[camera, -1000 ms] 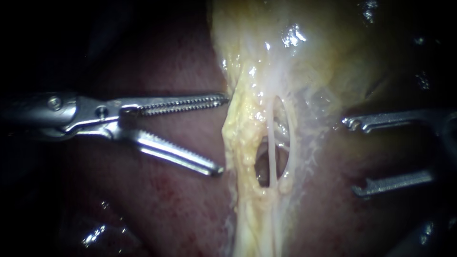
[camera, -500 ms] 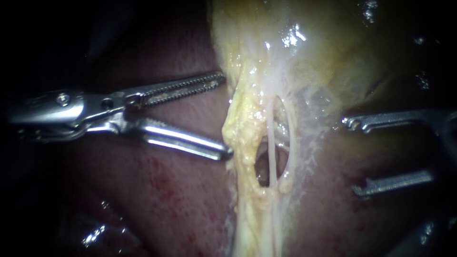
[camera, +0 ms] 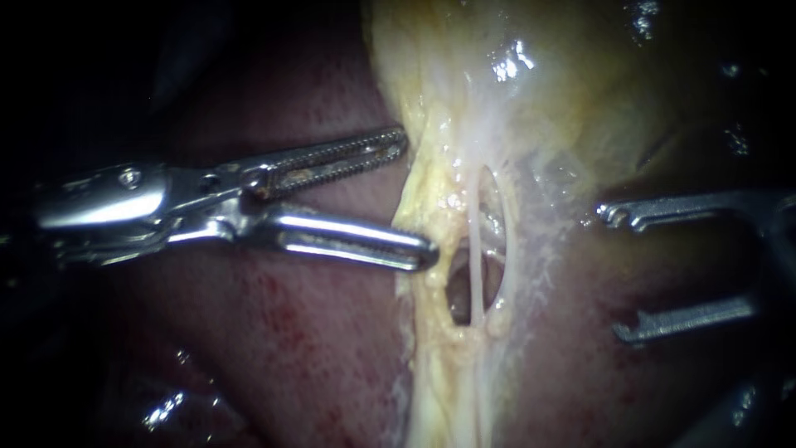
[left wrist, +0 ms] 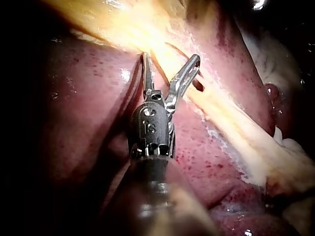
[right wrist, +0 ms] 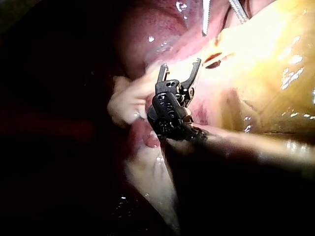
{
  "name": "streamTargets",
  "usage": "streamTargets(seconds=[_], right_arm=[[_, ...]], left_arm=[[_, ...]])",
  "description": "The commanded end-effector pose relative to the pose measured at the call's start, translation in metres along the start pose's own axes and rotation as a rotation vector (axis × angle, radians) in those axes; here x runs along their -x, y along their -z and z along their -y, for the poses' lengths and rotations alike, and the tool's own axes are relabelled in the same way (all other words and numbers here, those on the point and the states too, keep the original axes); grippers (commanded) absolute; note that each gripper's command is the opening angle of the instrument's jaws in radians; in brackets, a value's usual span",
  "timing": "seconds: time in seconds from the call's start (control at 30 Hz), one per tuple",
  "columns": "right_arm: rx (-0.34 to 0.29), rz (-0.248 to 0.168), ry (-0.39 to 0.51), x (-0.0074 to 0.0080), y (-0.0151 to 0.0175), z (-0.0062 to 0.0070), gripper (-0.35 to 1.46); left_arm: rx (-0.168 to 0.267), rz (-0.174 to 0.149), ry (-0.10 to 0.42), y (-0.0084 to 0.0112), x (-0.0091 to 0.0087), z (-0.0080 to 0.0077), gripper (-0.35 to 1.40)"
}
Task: Grabbing gallbladder
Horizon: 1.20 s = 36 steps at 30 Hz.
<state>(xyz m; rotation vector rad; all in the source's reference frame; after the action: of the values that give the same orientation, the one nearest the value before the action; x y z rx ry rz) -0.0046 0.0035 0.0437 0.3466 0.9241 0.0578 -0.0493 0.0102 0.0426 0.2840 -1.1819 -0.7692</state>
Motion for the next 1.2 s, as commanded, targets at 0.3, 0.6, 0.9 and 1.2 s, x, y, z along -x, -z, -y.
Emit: streamTargets(seconds=[0.3,0.6,0.9,1.2], right_arm=[[0.000,0.000,0.000,0.0000,0.0000,0.0000,0.56],[0.000,0.000,0.000,0.0000,0.0000,0.0000,0.56],[0.000,0.000,0.000,0.0000,0.0000,0.0001,0.56],[0.000,0.000,0.000,0.0000,0.0000,0.0001,0.56]], left_arm=[[0.039,0.007,0.034,-0.0002,-0.0001,0.0001,0.24],[0.067,-0.019,0.042,-0.0004,-0.0009,-0.0004,-0.25],[0.074,-0.025,0.059,-0.0004,-0.0012,-0.0005,-0.35],[0.078,-0.024,0.066,-0.0002,-0.0013,-0.0005,-0.35]])
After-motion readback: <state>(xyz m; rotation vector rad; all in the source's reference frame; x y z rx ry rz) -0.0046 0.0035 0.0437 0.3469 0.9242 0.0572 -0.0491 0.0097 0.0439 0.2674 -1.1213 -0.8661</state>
